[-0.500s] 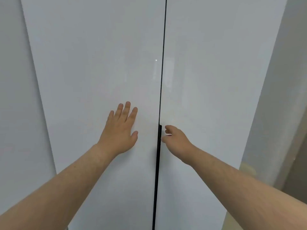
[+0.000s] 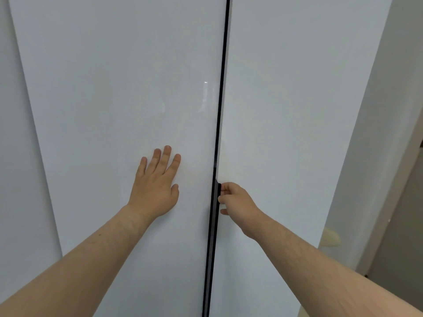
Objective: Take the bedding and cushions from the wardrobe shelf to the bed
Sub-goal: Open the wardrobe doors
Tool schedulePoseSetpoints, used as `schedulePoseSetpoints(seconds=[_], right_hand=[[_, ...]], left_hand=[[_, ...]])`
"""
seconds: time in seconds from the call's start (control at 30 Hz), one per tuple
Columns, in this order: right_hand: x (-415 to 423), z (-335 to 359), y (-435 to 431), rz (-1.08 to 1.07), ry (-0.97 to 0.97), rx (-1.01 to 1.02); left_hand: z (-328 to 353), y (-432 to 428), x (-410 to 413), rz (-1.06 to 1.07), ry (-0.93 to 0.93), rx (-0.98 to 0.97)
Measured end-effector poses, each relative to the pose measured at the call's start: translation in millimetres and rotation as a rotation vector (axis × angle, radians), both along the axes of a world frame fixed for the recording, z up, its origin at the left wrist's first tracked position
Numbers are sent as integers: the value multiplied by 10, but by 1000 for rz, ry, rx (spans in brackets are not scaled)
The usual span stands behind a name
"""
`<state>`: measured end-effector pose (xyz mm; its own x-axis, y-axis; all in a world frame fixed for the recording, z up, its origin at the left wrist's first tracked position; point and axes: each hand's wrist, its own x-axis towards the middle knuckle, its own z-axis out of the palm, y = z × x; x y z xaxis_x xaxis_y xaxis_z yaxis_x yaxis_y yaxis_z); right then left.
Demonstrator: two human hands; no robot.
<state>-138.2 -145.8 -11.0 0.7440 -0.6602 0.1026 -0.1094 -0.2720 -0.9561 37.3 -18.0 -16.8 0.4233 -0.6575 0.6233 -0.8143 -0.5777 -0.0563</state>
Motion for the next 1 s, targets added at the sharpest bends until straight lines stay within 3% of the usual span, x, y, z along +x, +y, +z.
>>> schedulePoseSetpoints(seconds=[0.1,0.23,0.3,0.47,0.57,1.0], right_hand=[[-241,-11,97,-9,-27,-26],[-675,-64,235,-13,-19,-105],[-913,-69,292,-16,-15,-130],[-1504,-114,367,-1,-2,-120],[-1870,-118,378,4,-8,-117],[-3407,-195,51,-194,-42,-102]], left_hand=[[124,27,-168,-22,164,6],[372,99,-741,-300,778,-257],[572,101,-1098,-423,901,-390],[1098,41,-2042,-698,946,-519],[1281,7,-2585,-815,863,-497],[1262,-516,-4036,-841,763,-506]])
